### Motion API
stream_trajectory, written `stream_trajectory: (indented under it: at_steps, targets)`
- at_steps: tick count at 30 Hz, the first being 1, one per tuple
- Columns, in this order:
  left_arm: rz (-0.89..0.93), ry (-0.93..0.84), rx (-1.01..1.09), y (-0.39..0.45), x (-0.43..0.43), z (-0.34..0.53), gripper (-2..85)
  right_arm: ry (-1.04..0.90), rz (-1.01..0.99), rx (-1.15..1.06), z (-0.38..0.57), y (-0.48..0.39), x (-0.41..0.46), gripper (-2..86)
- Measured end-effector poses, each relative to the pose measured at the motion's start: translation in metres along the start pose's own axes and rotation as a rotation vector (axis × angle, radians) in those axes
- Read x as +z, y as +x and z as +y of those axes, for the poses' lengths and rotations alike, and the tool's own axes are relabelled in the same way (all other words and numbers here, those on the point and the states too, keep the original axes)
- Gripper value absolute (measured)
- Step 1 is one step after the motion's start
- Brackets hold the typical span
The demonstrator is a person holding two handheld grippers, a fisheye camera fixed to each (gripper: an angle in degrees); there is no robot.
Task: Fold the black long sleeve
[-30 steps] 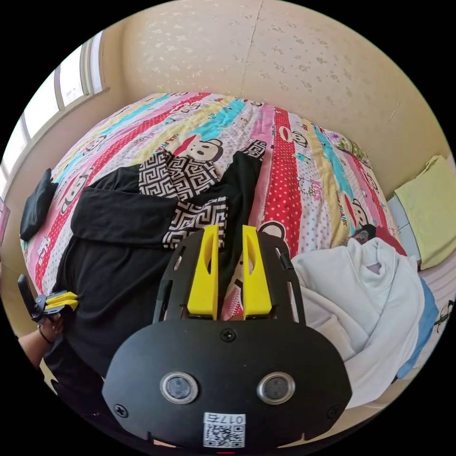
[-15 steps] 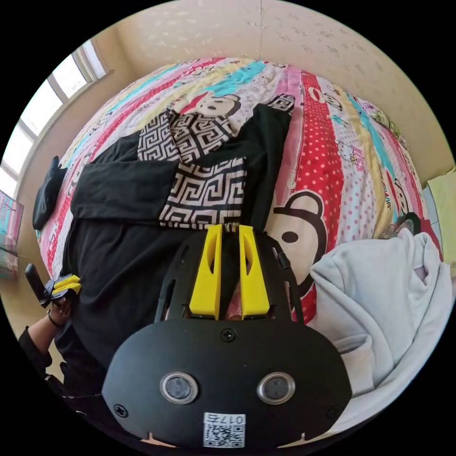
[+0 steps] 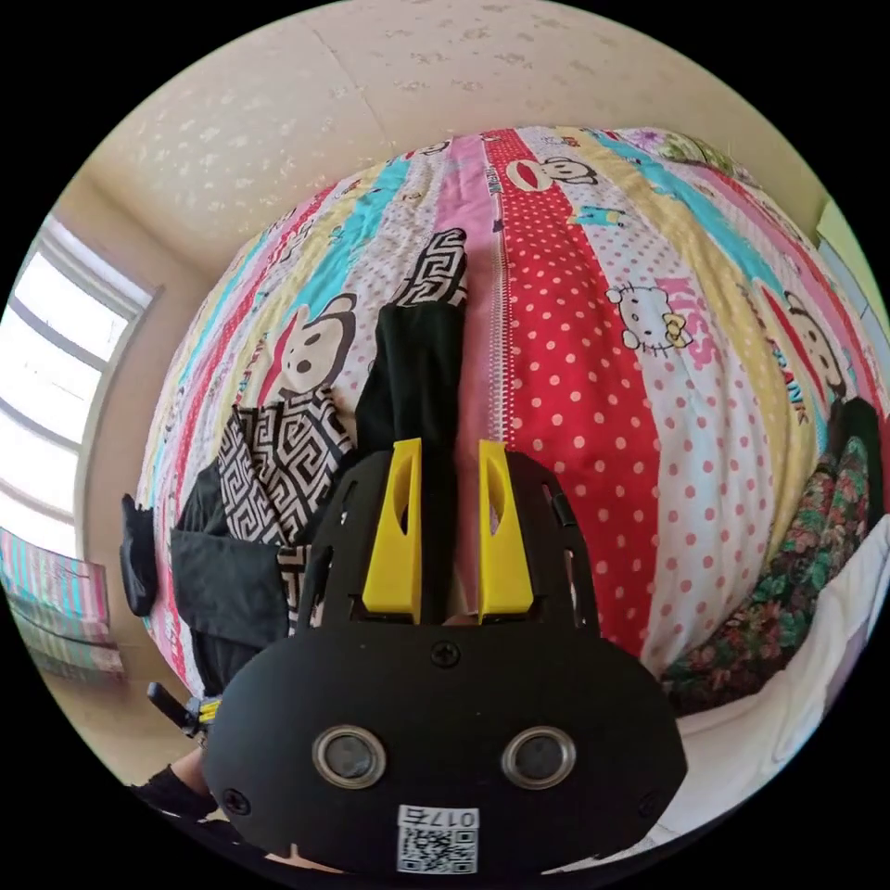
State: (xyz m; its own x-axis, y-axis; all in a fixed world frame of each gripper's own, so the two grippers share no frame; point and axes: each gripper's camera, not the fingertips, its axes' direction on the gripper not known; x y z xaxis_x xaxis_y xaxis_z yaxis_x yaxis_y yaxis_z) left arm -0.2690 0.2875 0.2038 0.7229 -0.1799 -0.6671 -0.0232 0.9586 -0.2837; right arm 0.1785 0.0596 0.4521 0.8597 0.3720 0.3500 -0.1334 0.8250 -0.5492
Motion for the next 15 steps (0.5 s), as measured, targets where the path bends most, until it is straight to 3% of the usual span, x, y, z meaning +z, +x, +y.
stream_trajectory:
  at_steps: [4, 7, 12, 15]
  targets:
    - [-0.011, -0.005, 0.001, 0.002, 0.002, -0.001, 0.3, 0.055, -0.166, 0.006, 0.011, 0.027, -0.005, 3.9]
    - [-0.025, -0.007, 0.005, 0.005, 0.003, -0.002, 0.2, 0.210, -0.256, 0.013, 0.021, 0.039, -0.045, 2.4]
    - [-0.063, -0.008, 0.016, 0.012, 0.005, -0.002, 0.1, 0.447, -0.193, -0.026, 0.052, 0.039, -0.138, 1.6]
    - [-0.090, -0.008, 0.026, 0.017, 0.006, -0.002, 0.1, 0.415, -0.044, -0.012, 0.058, 0.047, -0.158, 1.6]
